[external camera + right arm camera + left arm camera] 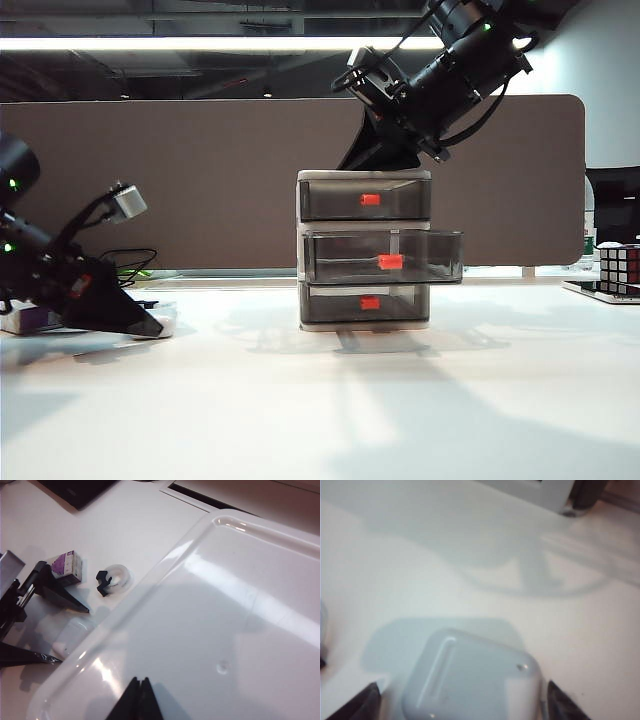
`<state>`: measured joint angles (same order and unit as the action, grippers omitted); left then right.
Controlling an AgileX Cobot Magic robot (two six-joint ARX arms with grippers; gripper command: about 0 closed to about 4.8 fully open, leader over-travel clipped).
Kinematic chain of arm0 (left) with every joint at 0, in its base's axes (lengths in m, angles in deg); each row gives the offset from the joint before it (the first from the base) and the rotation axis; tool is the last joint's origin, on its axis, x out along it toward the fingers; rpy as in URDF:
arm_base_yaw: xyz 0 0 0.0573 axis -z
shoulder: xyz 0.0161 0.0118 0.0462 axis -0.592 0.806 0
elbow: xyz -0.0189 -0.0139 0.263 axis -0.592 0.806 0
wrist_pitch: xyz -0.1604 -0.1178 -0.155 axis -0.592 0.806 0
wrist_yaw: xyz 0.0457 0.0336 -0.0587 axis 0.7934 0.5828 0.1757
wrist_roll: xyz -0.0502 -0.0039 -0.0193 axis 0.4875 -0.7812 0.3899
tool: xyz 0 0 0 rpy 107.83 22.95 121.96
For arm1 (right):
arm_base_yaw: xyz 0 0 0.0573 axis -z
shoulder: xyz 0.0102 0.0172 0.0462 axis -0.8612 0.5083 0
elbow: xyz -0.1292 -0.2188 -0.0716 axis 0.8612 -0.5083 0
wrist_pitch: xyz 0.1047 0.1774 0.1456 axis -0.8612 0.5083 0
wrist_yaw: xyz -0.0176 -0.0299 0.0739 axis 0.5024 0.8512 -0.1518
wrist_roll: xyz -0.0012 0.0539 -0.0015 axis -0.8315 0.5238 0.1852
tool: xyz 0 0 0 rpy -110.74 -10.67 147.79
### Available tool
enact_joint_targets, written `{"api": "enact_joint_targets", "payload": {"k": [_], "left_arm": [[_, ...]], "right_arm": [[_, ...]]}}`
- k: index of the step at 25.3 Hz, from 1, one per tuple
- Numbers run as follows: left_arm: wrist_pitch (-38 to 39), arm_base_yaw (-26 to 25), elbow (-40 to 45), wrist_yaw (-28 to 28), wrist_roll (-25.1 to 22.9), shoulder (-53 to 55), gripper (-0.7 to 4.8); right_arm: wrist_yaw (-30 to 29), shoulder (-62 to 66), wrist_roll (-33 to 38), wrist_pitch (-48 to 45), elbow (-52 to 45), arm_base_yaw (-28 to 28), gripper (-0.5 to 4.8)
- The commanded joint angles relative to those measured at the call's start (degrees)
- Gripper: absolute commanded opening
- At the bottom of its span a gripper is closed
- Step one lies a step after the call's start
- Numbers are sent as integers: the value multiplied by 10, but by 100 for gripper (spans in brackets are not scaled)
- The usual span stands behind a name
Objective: Open the second layer of the drawer on the table, pick up the earphone case on the table and put it in, and finally close the drawer.
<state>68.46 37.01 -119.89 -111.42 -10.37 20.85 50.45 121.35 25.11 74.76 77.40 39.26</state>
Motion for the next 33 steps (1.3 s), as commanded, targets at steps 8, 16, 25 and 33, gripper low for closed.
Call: {"api": "enact_joint_targets", "payload": {"k": [8, 16, 25, 33], "left_arm": [[36, 1, -20, -26, -47, 18, 424], [35, 24, -20, -20, -63, 24, 389], [36, 35, -20, 15, -67, 29, 298], [36, 35, -20, 21, -54, 25, 114]], "right_arm": [[17, 9, -1, 62, -9, 0, -5], [17, 9, -1, 63, -9, -1, -5], [17, 9, -1, 67, -9, -1, -5], [17, 9, -1, 75, -9, -1, -5]]}}
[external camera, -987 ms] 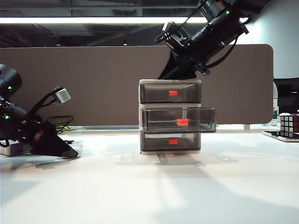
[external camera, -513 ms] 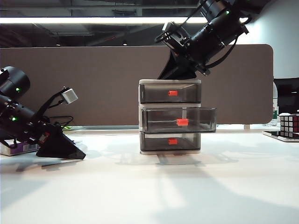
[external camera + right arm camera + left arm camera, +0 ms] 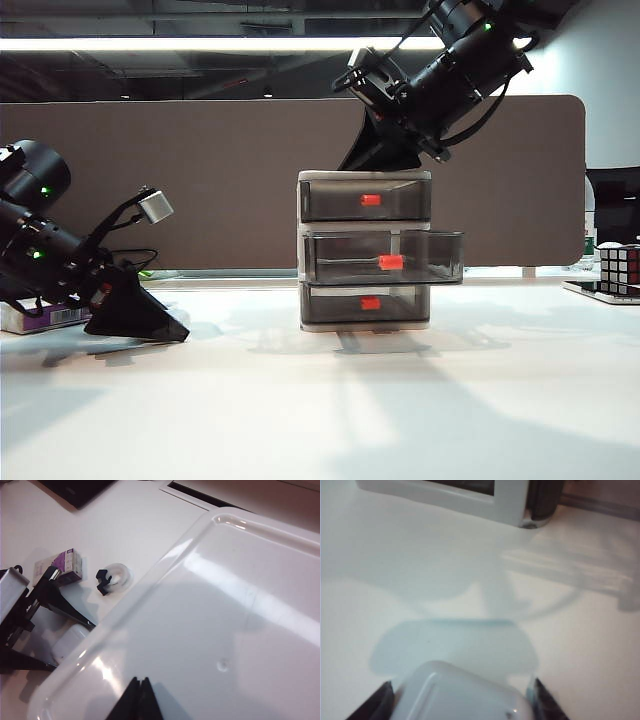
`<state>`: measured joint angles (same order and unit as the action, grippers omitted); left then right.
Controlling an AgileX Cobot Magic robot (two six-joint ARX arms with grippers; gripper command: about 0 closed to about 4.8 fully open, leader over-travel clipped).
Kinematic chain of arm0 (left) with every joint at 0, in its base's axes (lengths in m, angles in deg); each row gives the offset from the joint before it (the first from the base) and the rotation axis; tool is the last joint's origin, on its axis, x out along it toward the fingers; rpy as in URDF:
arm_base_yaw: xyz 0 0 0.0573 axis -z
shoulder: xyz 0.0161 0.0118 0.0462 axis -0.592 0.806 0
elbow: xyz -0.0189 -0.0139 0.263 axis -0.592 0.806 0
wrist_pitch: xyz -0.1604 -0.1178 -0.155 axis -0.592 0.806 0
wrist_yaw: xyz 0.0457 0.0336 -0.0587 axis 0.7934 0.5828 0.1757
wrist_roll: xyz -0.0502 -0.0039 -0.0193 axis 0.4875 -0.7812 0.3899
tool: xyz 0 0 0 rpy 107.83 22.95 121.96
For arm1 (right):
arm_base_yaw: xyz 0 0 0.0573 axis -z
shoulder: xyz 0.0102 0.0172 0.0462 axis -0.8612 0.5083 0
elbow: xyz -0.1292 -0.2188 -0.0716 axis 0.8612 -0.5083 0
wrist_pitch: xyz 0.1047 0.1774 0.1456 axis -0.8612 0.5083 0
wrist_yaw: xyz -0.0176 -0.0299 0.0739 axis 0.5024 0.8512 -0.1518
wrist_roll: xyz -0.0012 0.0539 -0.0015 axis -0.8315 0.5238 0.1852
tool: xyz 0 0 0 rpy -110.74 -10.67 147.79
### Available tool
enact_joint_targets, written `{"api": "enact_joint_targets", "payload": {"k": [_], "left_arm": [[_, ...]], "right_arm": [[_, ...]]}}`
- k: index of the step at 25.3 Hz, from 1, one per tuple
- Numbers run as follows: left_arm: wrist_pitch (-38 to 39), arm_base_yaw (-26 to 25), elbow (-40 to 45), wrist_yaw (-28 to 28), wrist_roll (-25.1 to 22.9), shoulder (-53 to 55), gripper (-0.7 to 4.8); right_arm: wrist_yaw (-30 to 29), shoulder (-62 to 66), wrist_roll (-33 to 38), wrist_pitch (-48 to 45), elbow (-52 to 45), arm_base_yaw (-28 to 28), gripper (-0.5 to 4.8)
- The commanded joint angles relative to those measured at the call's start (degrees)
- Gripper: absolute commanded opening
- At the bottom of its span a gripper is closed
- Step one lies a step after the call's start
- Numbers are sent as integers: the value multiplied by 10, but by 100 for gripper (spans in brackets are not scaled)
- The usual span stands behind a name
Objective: Open the second layer of the drawer on the table, pick up the earphone case on the table and put it in, and finally close the drawer.
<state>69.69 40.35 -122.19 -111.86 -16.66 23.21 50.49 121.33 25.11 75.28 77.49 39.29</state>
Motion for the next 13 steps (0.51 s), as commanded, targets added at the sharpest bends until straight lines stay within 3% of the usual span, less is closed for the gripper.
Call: {"api": "enact_joint_targets", "payload": {"k": [1, 13], "left_arm": [[24, 1, 3, 25, 15, -3, 114], [91, 30, 3, 30, 29, -173, 115]], "right_arm": [[16, 9, -1, 70, -10, -1, -5], [16, 9, -1, 70, -10, -1, -5]]}}
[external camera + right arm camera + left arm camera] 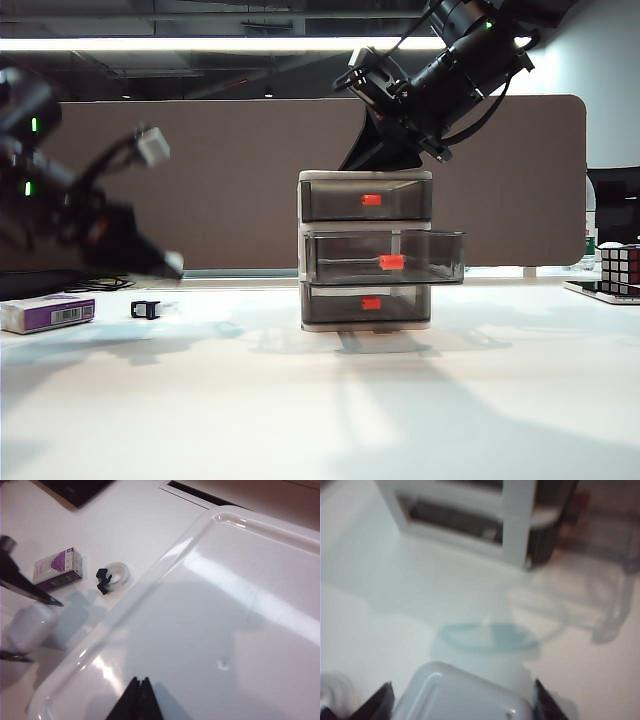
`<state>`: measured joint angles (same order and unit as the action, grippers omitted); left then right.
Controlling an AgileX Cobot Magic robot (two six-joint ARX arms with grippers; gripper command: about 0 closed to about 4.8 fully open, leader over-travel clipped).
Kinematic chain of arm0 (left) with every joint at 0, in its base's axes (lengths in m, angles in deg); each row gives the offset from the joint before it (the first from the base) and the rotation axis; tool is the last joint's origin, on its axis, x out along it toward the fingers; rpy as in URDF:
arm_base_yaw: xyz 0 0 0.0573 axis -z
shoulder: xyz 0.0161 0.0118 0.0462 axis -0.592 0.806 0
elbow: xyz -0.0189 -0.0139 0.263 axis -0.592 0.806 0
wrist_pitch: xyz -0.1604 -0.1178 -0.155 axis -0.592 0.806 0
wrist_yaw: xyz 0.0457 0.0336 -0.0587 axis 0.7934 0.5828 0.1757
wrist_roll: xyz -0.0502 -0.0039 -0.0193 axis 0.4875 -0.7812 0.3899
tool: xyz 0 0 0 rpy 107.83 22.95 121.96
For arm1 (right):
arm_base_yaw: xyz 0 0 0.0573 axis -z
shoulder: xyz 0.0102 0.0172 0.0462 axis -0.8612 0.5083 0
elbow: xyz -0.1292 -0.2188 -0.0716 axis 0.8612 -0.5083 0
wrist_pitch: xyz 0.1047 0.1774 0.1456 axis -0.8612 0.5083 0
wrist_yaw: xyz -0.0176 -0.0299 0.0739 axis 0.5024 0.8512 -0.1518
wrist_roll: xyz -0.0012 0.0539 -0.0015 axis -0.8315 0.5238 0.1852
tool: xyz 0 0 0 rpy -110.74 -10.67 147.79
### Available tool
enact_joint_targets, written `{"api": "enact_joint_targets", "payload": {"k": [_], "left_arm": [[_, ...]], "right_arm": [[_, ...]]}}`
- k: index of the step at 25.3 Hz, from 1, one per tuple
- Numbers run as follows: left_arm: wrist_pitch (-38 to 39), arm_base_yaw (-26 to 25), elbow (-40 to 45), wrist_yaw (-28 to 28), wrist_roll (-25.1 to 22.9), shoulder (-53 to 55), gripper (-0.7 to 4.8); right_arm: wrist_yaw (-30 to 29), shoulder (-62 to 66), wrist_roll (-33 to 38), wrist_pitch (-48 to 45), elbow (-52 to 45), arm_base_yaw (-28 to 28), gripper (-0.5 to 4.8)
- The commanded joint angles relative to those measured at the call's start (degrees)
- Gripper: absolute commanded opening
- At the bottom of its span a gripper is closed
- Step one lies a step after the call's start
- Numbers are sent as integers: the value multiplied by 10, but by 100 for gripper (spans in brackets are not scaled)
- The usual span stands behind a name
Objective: Open the second layer of the drawer on the table, pick up the earphone case on the table and put it in, and finally close the drawer.
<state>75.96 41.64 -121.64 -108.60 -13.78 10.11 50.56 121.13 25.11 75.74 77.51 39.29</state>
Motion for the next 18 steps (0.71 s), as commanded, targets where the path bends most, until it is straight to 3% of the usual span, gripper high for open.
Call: {"api": "enact_joint_targets", "payload": {"k": [1, 6, 11, 14, 18], "left_arm": [[42, 34, -2, -3, 0, -79, 115], [33, 99, -2, -3, 28, -143, 115], [-23, 179, -2, 5, 76, -153, 115], [-127, 250, -2, 63, 115, -130, 116], [-195, 267, -12, 67, 179, -80, 116]], "right_arm": [[16, 11, -1, 65, -10, -1, -5], [16, 11, 0, 66, -10, -1, -5], [15, 11, 0, 68, -10, -1, -5], [15, 11, 0, 77, -10, -1, -5], [13, 11, 0, 81, -10, -1, -5]]}}
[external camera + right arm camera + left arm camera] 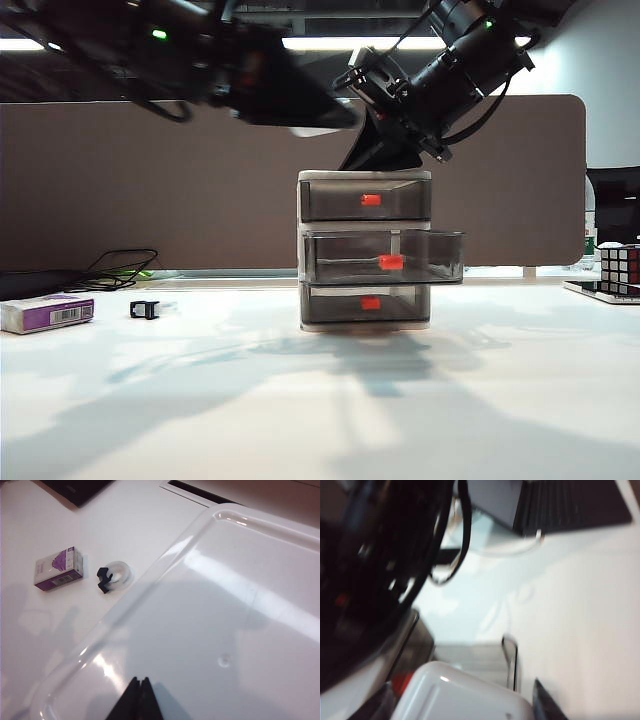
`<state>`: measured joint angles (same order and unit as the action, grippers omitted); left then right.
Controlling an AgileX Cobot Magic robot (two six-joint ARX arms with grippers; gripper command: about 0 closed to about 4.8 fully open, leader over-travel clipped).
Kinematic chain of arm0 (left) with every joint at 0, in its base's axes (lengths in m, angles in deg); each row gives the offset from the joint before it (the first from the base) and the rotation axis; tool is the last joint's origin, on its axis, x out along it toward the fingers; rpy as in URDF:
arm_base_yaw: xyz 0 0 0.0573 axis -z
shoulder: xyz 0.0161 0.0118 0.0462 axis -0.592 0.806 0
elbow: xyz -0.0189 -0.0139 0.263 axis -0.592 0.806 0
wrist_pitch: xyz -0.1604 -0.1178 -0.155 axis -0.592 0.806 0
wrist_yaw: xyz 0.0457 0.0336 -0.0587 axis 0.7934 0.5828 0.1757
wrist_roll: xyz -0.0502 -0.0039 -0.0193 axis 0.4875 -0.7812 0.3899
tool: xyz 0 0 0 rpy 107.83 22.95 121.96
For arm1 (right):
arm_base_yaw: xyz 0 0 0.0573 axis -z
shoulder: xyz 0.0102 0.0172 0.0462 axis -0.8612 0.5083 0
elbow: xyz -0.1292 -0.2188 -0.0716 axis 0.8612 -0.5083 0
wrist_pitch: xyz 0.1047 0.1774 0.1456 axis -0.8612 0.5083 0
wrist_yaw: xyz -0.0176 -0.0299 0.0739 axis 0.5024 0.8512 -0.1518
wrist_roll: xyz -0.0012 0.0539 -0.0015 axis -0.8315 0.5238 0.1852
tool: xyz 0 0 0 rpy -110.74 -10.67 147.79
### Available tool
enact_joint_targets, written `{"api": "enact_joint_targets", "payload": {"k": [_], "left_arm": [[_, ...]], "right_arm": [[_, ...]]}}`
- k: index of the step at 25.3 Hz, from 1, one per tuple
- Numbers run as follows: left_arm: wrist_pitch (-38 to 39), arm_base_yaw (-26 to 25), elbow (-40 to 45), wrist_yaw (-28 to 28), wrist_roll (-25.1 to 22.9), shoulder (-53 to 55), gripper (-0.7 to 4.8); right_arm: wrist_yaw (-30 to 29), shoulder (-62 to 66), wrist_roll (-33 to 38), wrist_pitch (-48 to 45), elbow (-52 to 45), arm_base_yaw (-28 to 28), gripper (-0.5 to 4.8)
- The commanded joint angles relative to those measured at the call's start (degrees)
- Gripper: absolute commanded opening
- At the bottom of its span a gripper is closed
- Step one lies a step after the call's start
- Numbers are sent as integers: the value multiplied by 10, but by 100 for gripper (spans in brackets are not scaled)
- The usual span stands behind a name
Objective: Open the second layer of the drawer on the table, pick up the earphone case on the table and put it in, and finally close the drawer.
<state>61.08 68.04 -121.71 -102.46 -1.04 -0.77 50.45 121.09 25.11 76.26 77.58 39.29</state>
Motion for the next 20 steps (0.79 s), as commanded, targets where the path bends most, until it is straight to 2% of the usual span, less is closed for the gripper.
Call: {"api": "enact_joint_targets", "payload": {"k": [1, 6, 9, 12, 17, 20], "left_arm": [[-46, 5, -17, 9, 53, 40, 116], [-64, 21, -36, 42, 49, 88, 116], [-82, 24, -42, 46, 63, 107, 127], [-84, 25, -48, 64, 63, 113, 198], [-86, 24, -48, 67, 63, 113, 351], [-87, 24, -48, 77, 63, 113, 356]], "right_arm": [[14, 12, -1, 75, -11, -1, -5], [1, 12, -1, 77, -11, -1, -5], [-6, 12, -1, 77, -11, -1, -5], [-10, 12, -2, 77, -11, -1, -5], [-10, 12, -2, 77, -11, -1, -5], [-13, 12, -2, 77, -11, -1, -5]]}}
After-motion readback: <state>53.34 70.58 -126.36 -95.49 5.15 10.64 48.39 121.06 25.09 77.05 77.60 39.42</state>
